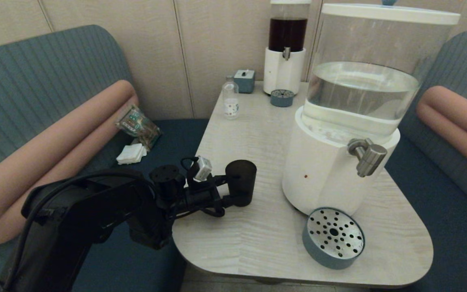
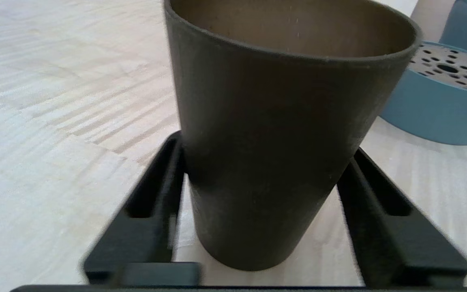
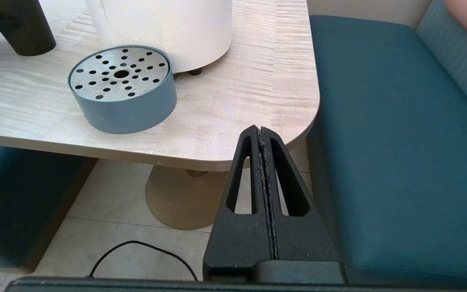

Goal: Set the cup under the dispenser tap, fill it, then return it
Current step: Pick up the cup

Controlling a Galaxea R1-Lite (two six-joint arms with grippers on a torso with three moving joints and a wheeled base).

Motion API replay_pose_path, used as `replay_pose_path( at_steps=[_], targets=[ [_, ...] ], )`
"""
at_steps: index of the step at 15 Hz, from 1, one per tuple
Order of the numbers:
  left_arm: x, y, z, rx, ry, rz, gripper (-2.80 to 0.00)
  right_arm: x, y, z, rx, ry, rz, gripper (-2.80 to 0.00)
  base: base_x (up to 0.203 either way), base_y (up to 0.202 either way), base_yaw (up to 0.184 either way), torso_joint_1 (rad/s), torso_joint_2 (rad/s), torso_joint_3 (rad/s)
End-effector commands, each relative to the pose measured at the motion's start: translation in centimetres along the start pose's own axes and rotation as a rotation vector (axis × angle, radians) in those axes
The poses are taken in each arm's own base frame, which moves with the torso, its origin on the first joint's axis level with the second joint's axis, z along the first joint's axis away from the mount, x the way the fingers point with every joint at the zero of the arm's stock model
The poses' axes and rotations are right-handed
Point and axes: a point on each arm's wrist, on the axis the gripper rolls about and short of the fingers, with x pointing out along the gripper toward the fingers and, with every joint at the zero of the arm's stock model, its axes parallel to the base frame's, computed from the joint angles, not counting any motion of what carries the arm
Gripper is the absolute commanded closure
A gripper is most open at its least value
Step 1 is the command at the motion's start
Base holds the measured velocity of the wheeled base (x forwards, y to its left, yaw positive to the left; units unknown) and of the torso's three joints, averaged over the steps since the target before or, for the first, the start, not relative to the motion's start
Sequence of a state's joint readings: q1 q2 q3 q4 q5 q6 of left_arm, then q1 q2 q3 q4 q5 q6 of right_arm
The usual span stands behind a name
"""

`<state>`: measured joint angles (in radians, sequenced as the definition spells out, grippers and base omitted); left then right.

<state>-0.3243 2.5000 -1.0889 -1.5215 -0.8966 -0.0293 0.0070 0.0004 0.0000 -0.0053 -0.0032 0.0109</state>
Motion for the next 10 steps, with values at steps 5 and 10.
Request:
replay_pose_path(
  at_steps=[5,10],
  targets=[
    [0.2,-0.5,0.2,0.001,-0.003,-0.017,0.0,0.0,0.0,0.0,0.0,-0.001,0.001,0.0,0.0,0.0,0.0,0.0,0.0,0.0],
    [-1.4,-2.6,3.9,0.003,-0.005,-0.017,0.0,0.0,0.0,0.0,0.0,-0.001,-0.001,0.0,0.0,0.0,0.0,0.0,0.0,0.0]
  ],
)
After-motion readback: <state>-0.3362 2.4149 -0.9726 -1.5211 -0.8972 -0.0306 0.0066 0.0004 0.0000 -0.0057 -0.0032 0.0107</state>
